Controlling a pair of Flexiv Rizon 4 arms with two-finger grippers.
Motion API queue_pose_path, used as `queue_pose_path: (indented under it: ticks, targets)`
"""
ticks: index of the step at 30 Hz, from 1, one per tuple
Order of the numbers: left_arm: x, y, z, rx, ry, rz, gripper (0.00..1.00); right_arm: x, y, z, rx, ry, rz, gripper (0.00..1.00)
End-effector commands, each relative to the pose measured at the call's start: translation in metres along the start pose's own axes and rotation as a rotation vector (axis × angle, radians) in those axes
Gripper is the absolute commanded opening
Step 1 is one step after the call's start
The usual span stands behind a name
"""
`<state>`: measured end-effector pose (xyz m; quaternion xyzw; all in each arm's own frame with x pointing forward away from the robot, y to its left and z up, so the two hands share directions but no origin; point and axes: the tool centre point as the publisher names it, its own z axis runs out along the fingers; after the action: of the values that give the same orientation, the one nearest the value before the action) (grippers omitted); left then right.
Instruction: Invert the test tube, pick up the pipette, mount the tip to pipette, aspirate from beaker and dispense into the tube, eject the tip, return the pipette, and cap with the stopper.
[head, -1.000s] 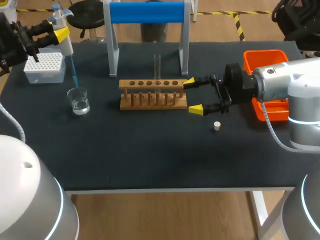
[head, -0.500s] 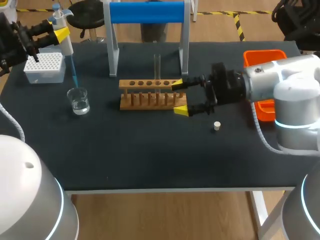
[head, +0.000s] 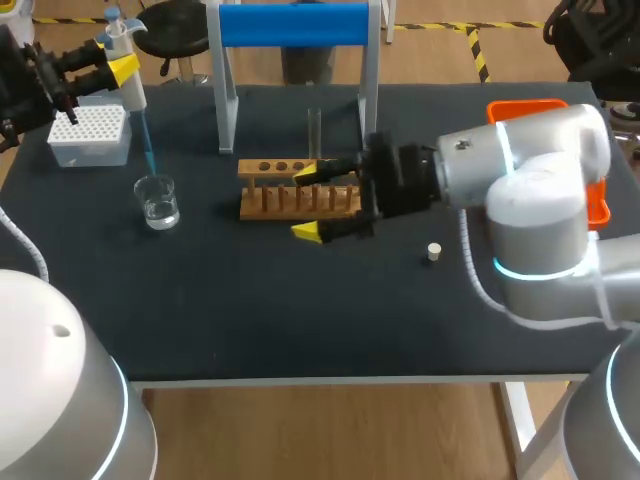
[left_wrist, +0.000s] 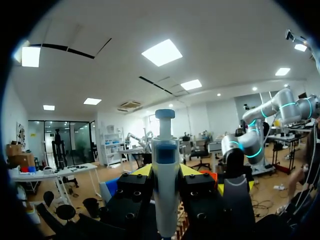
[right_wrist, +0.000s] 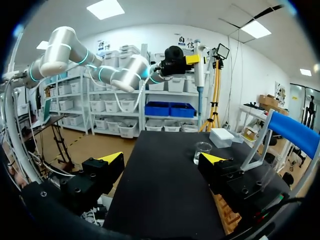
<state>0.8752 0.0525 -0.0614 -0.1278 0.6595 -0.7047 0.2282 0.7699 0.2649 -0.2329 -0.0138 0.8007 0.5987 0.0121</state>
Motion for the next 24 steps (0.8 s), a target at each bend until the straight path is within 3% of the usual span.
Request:
queue_pose_path:
  ticks: [1, 8, 24]
  targets:
    - [0.000, 0.000, 0.000, 0.002, 0.000, 0.001, 0.00, -0.002, 0.004, 0.048, 0.014, -0.019, -0.001, 1.00]
    - [0.000, 0.000, 0.000, 0.002, 0.000, 0.001, 0.00, -0.007, 0.004, 0.075, 0.042, -0.062, -0.010, 1.00]
    - [0.000, 0.000, 0.000, 0.002, 0.000, 0.001, 0.00, -0.036, -0.014, 0.099, 0.088, -0.231, 0.034, 1.00]
